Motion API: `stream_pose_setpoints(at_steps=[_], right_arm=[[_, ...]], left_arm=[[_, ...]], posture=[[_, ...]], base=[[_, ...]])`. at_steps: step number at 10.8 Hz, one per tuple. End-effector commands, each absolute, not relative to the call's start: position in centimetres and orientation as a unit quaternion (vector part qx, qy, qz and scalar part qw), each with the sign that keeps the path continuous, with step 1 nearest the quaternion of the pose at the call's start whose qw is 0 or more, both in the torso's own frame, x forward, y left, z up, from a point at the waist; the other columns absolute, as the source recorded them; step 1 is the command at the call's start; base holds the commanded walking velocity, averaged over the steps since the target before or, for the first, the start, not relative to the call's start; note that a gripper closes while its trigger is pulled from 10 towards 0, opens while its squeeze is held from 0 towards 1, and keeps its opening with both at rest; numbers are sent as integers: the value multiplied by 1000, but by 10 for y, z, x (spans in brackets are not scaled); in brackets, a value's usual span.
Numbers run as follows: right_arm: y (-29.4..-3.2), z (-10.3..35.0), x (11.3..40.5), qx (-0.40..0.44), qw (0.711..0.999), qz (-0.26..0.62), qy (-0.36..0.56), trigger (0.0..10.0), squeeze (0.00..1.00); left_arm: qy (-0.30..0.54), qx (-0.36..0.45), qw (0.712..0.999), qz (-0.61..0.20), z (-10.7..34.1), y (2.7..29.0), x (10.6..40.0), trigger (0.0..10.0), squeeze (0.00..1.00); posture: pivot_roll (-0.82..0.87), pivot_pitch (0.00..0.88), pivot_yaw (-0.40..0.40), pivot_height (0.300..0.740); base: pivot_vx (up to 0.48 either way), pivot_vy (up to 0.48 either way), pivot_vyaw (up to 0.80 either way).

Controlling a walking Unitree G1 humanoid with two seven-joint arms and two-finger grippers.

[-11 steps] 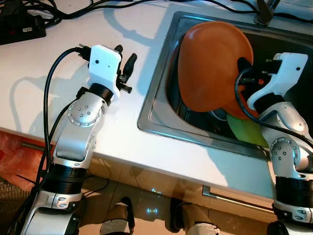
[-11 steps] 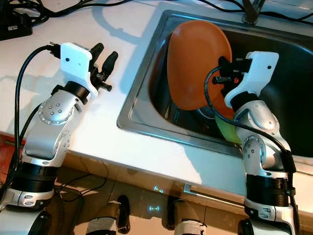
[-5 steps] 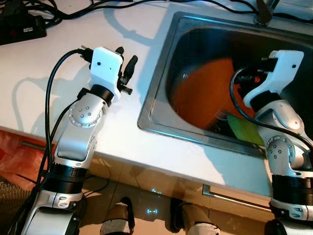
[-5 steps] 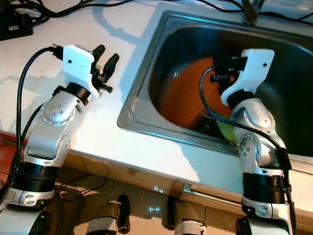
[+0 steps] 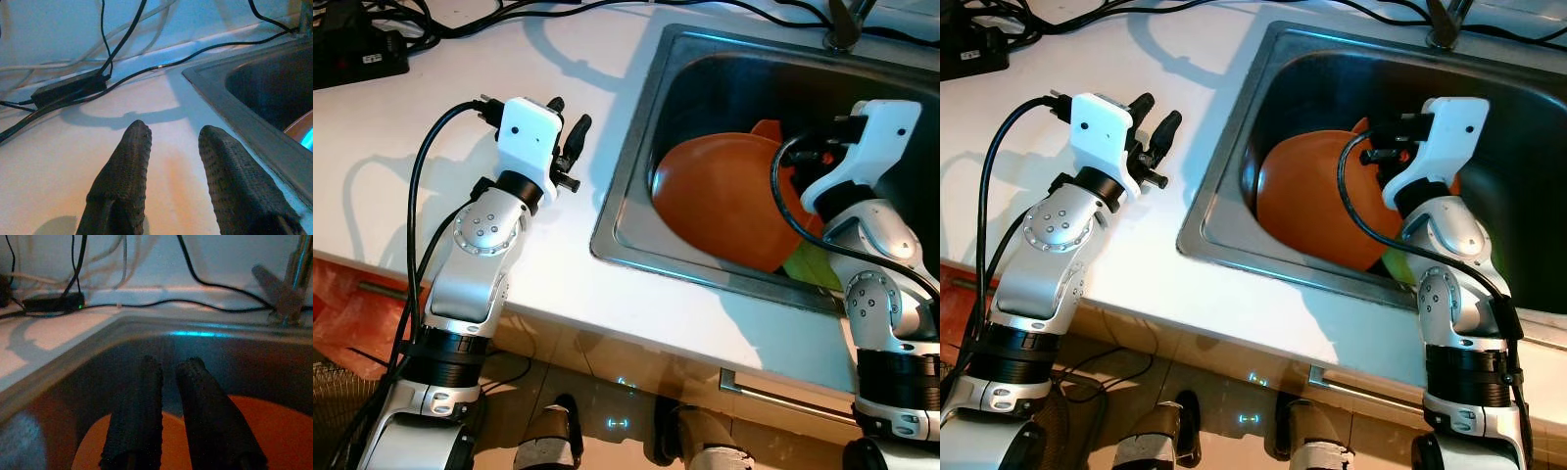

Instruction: Kitchen organization

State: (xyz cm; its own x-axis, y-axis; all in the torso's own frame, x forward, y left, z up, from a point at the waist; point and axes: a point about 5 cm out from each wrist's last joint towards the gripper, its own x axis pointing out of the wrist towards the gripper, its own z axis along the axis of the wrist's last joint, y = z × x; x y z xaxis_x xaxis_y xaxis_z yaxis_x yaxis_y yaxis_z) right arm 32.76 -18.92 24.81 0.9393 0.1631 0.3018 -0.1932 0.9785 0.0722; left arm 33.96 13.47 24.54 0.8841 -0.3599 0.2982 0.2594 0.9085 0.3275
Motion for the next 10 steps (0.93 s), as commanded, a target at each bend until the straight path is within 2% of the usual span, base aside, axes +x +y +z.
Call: stream_pose_setpoints(at_steps=[1, 4, 6, 10], right_arm=[[-191, 261, 327, 63, 976, 79, -193, 10000, 0], [-190, 281, 319, 87, 958, 72, -265, 10000, 0], [-193, 277, 314, 79, 956, 58, -276, 10000, 0], [-196, 274, 312, 74, 955, 45, -282, 10000, 0]], left_arm=[[-176, 142, 961, -161, 241, 136, 339, 10000, 0], [-204, 109, 962, -146, 251, 132, 338, 10000, 0], [-236, 80, 962, -110, 260, 130, 337, 10000, 0], [-257, 75, 960, -81, 263, 129, 337, 10000, 0]], posture=[[103, 266, -6, 740], [98, 269, -8, 740], [91, 275, -10, 740], [82, 276, -14, 740]], base=[[0, 0, 0], [0, 0, 0], [0, 0, 0], [0, 0, 0]])
